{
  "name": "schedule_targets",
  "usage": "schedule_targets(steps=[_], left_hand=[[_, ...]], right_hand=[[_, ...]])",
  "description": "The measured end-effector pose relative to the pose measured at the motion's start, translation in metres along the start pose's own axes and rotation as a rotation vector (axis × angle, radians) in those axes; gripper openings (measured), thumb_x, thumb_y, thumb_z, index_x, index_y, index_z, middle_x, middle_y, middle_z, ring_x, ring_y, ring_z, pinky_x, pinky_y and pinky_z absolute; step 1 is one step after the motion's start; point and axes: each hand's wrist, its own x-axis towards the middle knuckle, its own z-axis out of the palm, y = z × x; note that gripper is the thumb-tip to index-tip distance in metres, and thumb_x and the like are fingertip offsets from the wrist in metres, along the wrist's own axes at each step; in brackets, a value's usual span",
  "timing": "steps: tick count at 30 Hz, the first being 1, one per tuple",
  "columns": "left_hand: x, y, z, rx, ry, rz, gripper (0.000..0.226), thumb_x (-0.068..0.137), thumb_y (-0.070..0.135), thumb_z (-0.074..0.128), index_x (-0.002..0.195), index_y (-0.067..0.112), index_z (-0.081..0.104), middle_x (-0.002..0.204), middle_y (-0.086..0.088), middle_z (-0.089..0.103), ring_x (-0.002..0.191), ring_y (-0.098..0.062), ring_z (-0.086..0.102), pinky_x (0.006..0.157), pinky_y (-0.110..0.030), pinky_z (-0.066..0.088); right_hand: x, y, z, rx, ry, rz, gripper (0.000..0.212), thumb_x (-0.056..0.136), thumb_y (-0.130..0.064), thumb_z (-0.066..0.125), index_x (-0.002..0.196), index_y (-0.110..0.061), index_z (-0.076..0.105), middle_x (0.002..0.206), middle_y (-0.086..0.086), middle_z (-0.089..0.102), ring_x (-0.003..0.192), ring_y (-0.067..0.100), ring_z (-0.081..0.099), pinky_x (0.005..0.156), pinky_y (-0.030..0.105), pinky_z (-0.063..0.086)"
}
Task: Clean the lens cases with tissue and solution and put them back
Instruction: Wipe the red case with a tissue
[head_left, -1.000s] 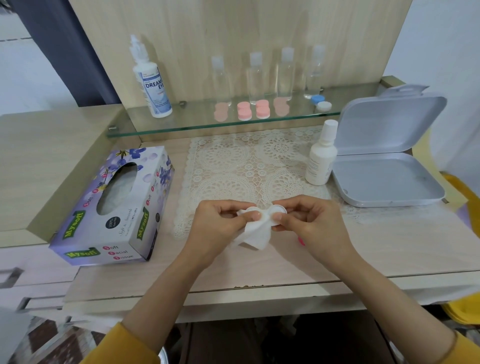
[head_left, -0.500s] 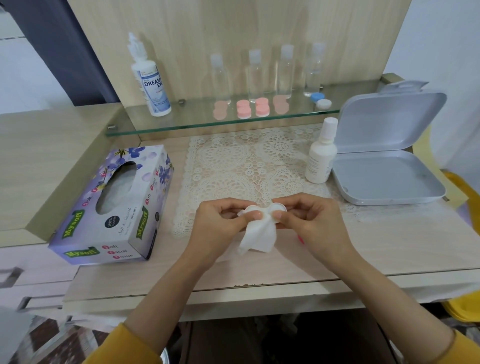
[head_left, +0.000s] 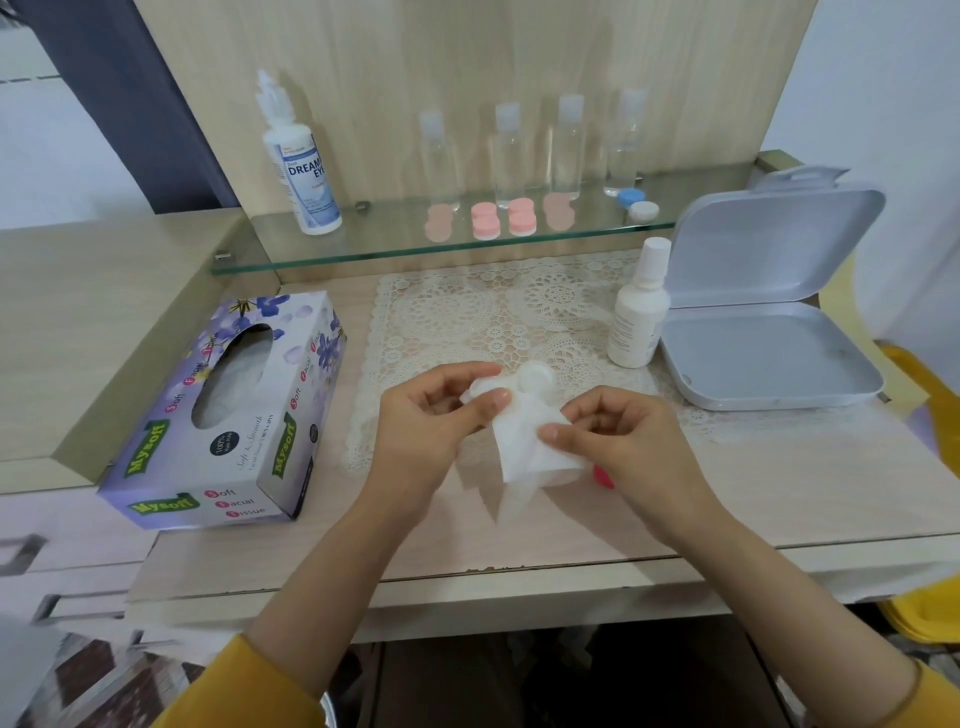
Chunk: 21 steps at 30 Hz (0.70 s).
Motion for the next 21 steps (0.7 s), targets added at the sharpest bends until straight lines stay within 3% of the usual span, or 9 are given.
schedule_targets(steps=[3, 6, 10, 14, 17, 21], left_hand=[[0.003, -0.002, -0.004, 0.013, 0.064, -0.024, 0.021, 0.062, 0.015, 0.074, 0.083, 0.019, 0.070, 0.074, 0.003, 0.069, 0.070, -0.015, 0.061, 0.067, -0.034, 0.046], [0.005, -0.002, -0.008, 0.024, 0.106, -0.025, 0.024, 0.062, 0.014, 0.074, 0.085, 0.019, 0.070, 0.078, 0.003, 0.071, 0.080, -0.019, 0.065, 0.088, -0.041, 0.052], [0.004, -0.003, -0.011, 0.056, 0.128, -0.009, 0.022, 0.069, 0.008, 0.074, 0.085, 0.021, 0.070, 0.079, 0.005, 0.071, 0.080, -0.017, 0.065, 0.089, -0.043, 0.052], [0.002, -0.004, -0.007, 0.065, 0.132, 0.001, 0.023, 0.072, 0.003, 0.073, 0.083, 0.023, 0.070, 0.076, 0.003, 0.071, 0.077, -0.021, 0.065, 0.079, -0.040, 0.053], [-0.003, -0.007, 0.003, 0.061, 0.089, -0.004, 0.023, 0.069, 0.001, 0.074, 0.080, 0.021, 0.071, 0.076, 0.000, 0.071, 0.076, -0.019, 0.067, 0.068, -0.026, 0.053], [-0.005, -0.009, 0.007, 0.037, 0.046, -0.023, 0.022, 0.067, 0.001, 0.075, 0.083, 0.017, 0.071, 0.082, -0.007, 0.072, 0.081, -0.024, 0.068, 0.082, -0.035, 0.054]], right_hand=[[-0.002, -0.001, -0.006, 0.020, -0.032, -0.024, 0.021, 0.072, 0.000, 0.071, 0.060, -0.011, 0.059, 0.061, 0.005, 0.054, 0.049, 0.005, 0.046, 0.044, 0.009, 0.034], [-0.001, -0.001, -0.013, 0.048, -0.012, -0.070, 0.026, 0.074, 0.007, 0.065, 0.059, -0.011, 0.055, 0.077, -0.004, 0.067, 0.069, 0.008, 0.058, 0.055, 0.013, 0.043], [0.003, 0.001, -0.018, -0.083, 0.190, -0.195, 0.025, 0.072, 0.009, 0.064, 0.059, -0.010, 0.052, 0.089, -0.002, 0.068, 0.081, 0.006, 0.063, 0.069, 0.016, 0.048], [0.008, 0.002, -0.018, -0.391, 0.405, -0.478, 0.013, 0.065, -0.015, 0.062, 0.063, -0.013, 0.049, 0.090, -0.005, 0.065, 0.086, 0.009, 0.060, 0.079, 0.022, 0.047], [0.008, 0.005, -0.009, -0.576, 0.341, -0.696, 0.010, 0.070, -0.021, 0.059, 0.065, -0.013, 0.055, 0.095, 0.001, 0.062, 0.092, 0.014, 0.058, 0.083, 0.017, 0.041], [0.004, 0.013, 0.001, -0.586, 0.160, -0.703, 0.023, 0.078, -0.030, 0.062, 0.072, -0.009, 0.069, 0.104, 0.008, 0.063, 0.097, 0.013, 0.059, 0.086, 0.014, 0.041]])
